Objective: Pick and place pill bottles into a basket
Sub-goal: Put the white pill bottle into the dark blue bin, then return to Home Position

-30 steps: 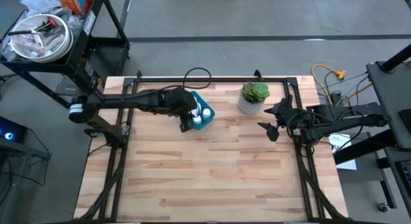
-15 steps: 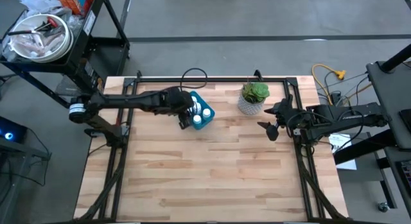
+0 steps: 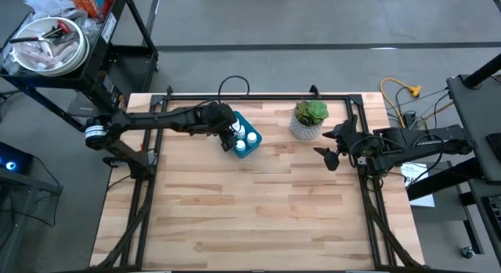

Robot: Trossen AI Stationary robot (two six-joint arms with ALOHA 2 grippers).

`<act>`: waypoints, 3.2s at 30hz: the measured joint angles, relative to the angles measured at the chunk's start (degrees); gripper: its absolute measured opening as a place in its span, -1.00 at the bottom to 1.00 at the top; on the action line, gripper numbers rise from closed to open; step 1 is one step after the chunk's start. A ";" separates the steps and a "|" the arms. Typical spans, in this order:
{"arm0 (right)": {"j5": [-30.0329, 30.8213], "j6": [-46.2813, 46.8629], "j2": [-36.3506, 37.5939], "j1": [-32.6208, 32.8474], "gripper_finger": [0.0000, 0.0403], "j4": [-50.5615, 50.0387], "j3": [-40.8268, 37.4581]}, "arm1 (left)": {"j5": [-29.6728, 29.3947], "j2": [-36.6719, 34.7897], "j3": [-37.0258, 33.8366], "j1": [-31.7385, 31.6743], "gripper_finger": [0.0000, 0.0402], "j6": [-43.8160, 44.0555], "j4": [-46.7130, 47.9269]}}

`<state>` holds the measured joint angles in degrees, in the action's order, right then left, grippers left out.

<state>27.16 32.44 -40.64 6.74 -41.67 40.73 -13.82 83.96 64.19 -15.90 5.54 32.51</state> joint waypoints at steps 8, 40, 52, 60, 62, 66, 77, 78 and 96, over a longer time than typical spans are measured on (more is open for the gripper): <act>0.02 0.21 -0.02 0.00 0.62 0.00 0.00 | 0.34 0.00 -2.31 -0.01 -0.25 0.15 -2.53; 1.53 0.60 0.00 0.00 0.62 -0.02 0.00 | 3.84 5.38 -6.58 -1.62 -0.25 1.50 -8.86; 1.53 0.60 -0.01 -0.02 0.62 -0.04 0.00 | 2.42 5.79 -6.58 -1.75 -0.25 1.13 -9.90; 1.53 0.64 0.00 -0.02 0.62 -0.07 0.00 | 1.50 6.01 -8.23 -1.77 -0.25 1.22 -11.68; 1.53 0.64 -0.02 0.00 0.62 -0.07 0.00 | 1.50 6.00 -8.42 -1.77 -0.25 1.22 -12.00; 1.53 0.80 -0.02 0.00 0.62 -0.07 0.00 | 1.81 5.95 -9.22 -1.77 -0.25 1.61 -12.50; 1.55 0.80 0.00 -0.01 0.62 -0.07 0.00 | 1.98 5.95 -8.94 -1.77 -0.24 1.59 -12.79; 1.55 0.80 0.00 -0.01 0.62 -0.06 0.00 | 2.02 5.95 -8.94 -1.77 -0.24 1.59 -12.80; 1.53 0.80 0.00 0.00 0.62 -0.07 0.00 | 4.78 5.95 -9.03 -1.77 0.05 -0.03 -13.88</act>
<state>28.69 33.23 -40.64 6.74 -41.74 40.73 -9.03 89.91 55.16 -17.67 5.52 18.63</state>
